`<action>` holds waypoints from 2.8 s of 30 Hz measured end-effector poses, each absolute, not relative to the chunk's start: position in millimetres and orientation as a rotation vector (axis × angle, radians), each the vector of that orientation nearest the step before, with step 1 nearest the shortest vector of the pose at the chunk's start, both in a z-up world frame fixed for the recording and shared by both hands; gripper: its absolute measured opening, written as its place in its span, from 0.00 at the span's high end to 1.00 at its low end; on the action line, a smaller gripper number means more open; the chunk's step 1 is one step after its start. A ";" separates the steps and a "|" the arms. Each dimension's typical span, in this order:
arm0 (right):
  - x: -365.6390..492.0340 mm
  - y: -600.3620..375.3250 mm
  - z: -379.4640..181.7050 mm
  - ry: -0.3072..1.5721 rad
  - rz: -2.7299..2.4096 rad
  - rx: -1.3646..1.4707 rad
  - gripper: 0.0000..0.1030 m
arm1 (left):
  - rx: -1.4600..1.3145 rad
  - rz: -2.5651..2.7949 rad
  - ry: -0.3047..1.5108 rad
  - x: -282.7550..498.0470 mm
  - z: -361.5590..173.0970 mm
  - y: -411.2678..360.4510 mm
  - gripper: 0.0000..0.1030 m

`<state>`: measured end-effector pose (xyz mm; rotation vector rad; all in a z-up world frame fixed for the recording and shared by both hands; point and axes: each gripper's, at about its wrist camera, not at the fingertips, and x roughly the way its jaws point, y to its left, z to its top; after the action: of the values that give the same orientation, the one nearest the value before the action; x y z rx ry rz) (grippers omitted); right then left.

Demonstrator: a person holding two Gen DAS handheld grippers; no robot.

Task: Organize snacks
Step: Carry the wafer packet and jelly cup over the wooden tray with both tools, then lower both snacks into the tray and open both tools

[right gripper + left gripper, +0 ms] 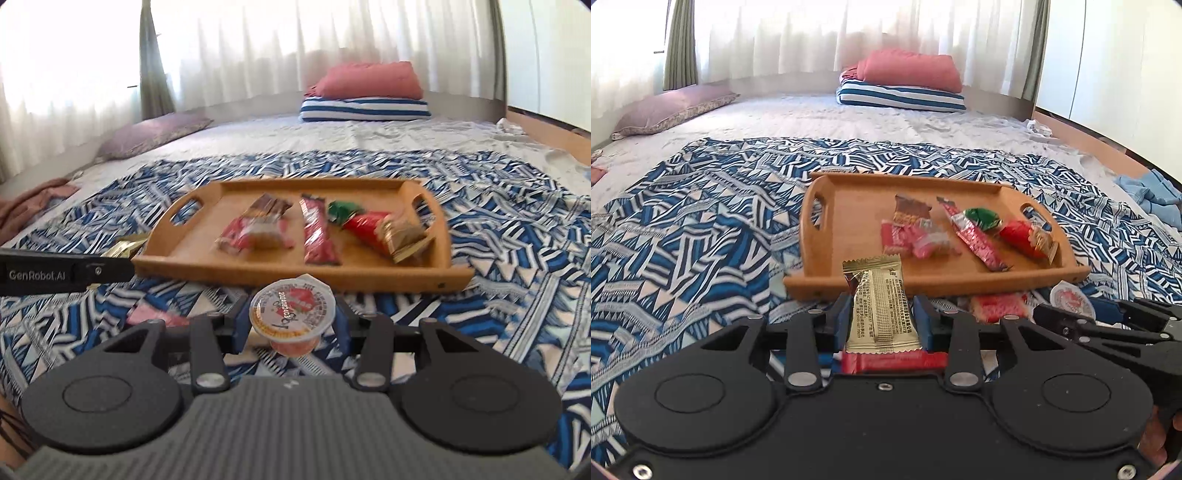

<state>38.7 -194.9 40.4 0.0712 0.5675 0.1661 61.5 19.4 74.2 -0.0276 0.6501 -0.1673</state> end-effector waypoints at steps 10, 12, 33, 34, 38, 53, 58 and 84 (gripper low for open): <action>68.2 -214.7 54.4 0.563 0.094 0.089 0.52 | -0.035 -0.180 0.679 100.3 81.0 2.9 0.67; 73.0 -216.6 55.8 0.564 0.091 0.090 0.52 | -0.041 -0.181 0.686 106.8 80.7 0.6 0.67; 154.4 -251.3 67.7 0.575 0.043 0.076 0.52 | -0.081 -0.168 0.719 210.8 75.4 5.6 0.67; 161.5 -254.1 67.3 0.582 0.044 0.079 0.52 | -0.080 -0.168 0.720 217.3 73.8 5.7 0.67; 191.9 -263.4 62.7 0.610 0.043 0.090 0.52 | -0.083 -0.160 0.722 241.3 66.1 6.1 0.67; 259.6 -273.3 27.9 0.709 0.024 0.112 0.52 | -0.092 -0.144 0.767 292.8 31.4 3.6 0.67; 263.1 -271.3 19.6 0.724 0.028 0.096 0.51 | -0.072 -0.149 0.767 293.9 24.3 0.6 0.67; 244.4 -276.4 32.7 0.655 0.066 0.126 0.27 | -0.049 -0.139 0.742 277.3 26.6 -0.6 0.30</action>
<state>244.4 -276.4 32.7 0.1262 0.6551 0.0658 277.3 -0.6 26.6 -0.0493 0.7417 -0.1391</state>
